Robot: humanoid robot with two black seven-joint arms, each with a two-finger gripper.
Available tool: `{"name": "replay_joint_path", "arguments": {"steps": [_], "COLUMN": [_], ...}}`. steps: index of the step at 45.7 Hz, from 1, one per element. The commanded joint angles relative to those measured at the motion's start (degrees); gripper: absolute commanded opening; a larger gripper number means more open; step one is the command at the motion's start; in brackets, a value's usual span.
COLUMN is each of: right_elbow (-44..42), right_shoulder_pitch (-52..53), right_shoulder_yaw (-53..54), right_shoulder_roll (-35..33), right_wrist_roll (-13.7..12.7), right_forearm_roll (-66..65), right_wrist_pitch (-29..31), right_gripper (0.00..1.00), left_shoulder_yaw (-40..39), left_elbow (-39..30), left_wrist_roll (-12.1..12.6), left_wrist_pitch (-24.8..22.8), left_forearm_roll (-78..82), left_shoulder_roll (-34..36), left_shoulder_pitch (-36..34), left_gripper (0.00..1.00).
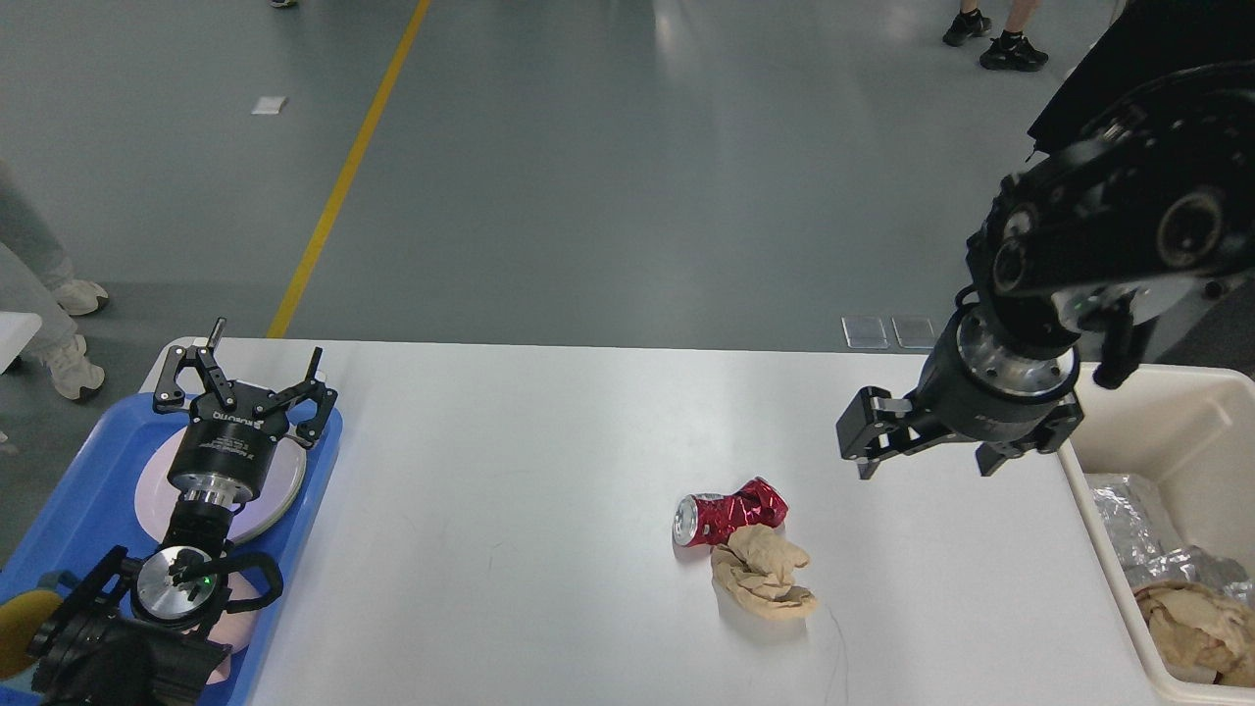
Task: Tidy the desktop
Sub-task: 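Move the right gripper out of the bin to the remaining brown paper, then grasp the brown paper under the red can with the right gripper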
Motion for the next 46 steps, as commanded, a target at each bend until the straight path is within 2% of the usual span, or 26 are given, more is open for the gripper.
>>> {"name": "replay_joint_path", "arguments": {"steps": [1, 6, 12, 23, 37, 46], "right_elbow": [-1.51, -8.09, -17.41, -29.54, -35.26, -35.62], "right_shoulder_pitch": [-10.48, -18.83, -28.5, -38.96, -47.84, -50.48], "right_shoulder_yaw": [7.26, 12.9, 13.43, 13.16, 13.08, 13.08], "right_shoulder_roll": [2.01, 3.94, 7.63, 14.49, 15.81, 15.99], "right_wrist_roll": [-0.13, -0.13, -0.13, -0.13, -0.22, -0.22], "right_forearm_roll": [-0.78, -2.28, -4.92, -6.85, -11.77, -13.88], "right_wrist_pitch": [-7.16, -10.08, -10.43, -11.13, -13.94, -15.61], "right_gripper": [1.0, 1.0, 1.0, 1.0, 1.0, 1.0], "left_shoulder_yaw": [0.0, 0.0, 0.0, 0.0, 0.0, 0.0], "left_elbow": [0.0, 0.0, 0.0, 0.0, -0.01, 0.0], "left_wrist_roll": [0.0, 0.0, 0.0, 0.0, 0.09, 0.09], "left_wrist_pitch": [0.0, 0.0, 0.0, 0.0, 0.0, -0.09], "left_forearm_roll": [0.0, 0.0, 0.0, 0.0, 0.0, 0.0], "left_shoulder_roll": [-0.01, -0.01, -0.01, -0.01, -0.01, -0.01], "left_shoulder_pitch": [0.05, -0.04, -0.04, -0.04, -0.04, -0.04], "left_gripper": [0.97, 0.97, 0.97, 0.97, 0.97, 0.97]}}
